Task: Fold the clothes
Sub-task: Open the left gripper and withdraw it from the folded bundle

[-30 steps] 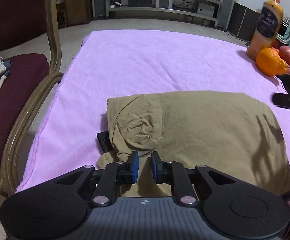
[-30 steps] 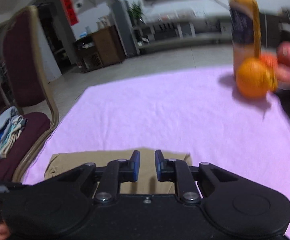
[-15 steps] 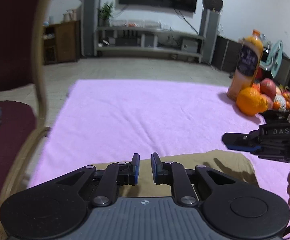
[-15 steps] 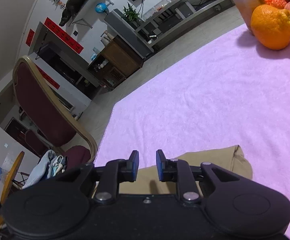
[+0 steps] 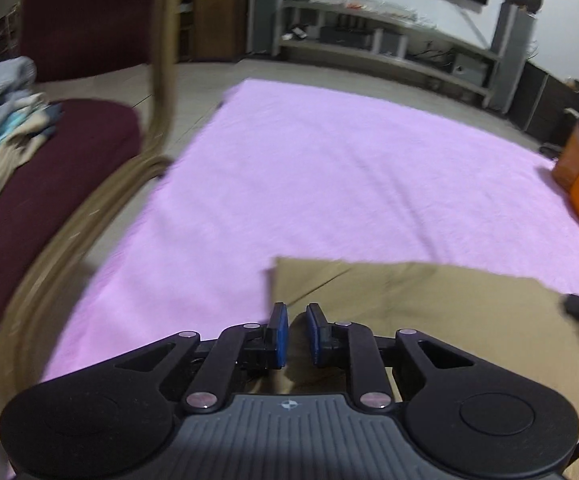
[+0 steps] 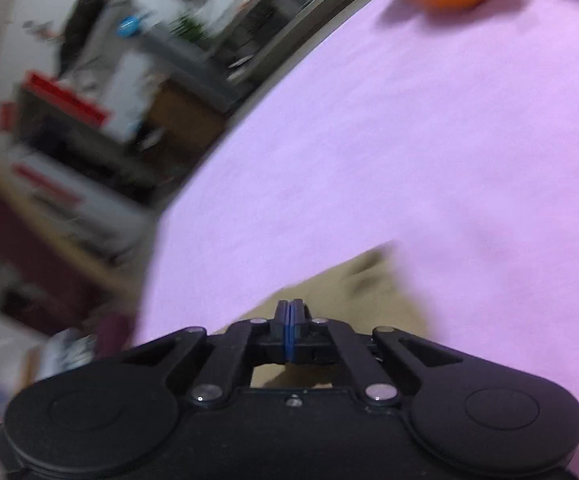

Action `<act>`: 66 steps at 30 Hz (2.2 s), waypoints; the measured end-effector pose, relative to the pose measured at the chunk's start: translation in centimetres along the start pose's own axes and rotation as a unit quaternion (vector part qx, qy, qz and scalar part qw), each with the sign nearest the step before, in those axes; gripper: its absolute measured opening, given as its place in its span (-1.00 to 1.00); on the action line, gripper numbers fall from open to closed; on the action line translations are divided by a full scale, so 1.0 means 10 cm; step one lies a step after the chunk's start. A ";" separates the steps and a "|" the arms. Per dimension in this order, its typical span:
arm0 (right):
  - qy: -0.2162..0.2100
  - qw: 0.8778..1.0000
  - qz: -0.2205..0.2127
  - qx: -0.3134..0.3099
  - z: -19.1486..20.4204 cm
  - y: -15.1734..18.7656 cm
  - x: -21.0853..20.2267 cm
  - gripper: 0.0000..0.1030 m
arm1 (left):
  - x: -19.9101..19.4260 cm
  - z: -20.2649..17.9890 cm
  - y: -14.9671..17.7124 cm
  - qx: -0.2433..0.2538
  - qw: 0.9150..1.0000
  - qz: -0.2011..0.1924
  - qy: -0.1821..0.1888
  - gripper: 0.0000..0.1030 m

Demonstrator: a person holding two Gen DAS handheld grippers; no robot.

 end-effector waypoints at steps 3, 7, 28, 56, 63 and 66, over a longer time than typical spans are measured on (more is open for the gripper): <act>0.066 0.996 -0.025 0.055 -0.28 -0.13 -0.31 -0.81 | -0.15 0.11 0.04 -0.011 0.999 0.021 -0.034 -0.64; 0.048 0.997 -0.037 0.051 -0.30 -0.20 -0.82 -0.71 | -0.54 0.35 0.10 -0.097 0.995 0.010 -0.006 -0.63; 0.012 0.983 0.138 -0.122 0.12 0.90 -0.57 -1.00 | -0.43 -0.20 0.51 0.061 0.993 0.067 0.076 -0.37; 0.008 0.992 0.116 0.045 -0.58 0.80 -0.89 0.08 | -0.43 0.16 0.51 -0.106 0.983 0.100 0.115 0.15; -0.037 0.987 0.104 0.114 -0.66 0.83 -0.79 0.06 | -0.44 0.13 0.53 -0.082 0.986 0.099 0.107 0.17; -0.074 0.974 0.138 0.165 -0.73 0.93 -0.74 -0.03 | -0.45 0.13 0.53 -0.080 0.986 0.099 0.107 0.17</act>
Point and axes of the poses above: each gripper's, at about its wrist camera, not at the fingertips, and x roughly the way its jaws point, z to its left, y to its underside, the point moved 2 cm from there along x, roughly the way its jaws point, and after that the axes turned 15 degrees about y, right-handed, at the moved point
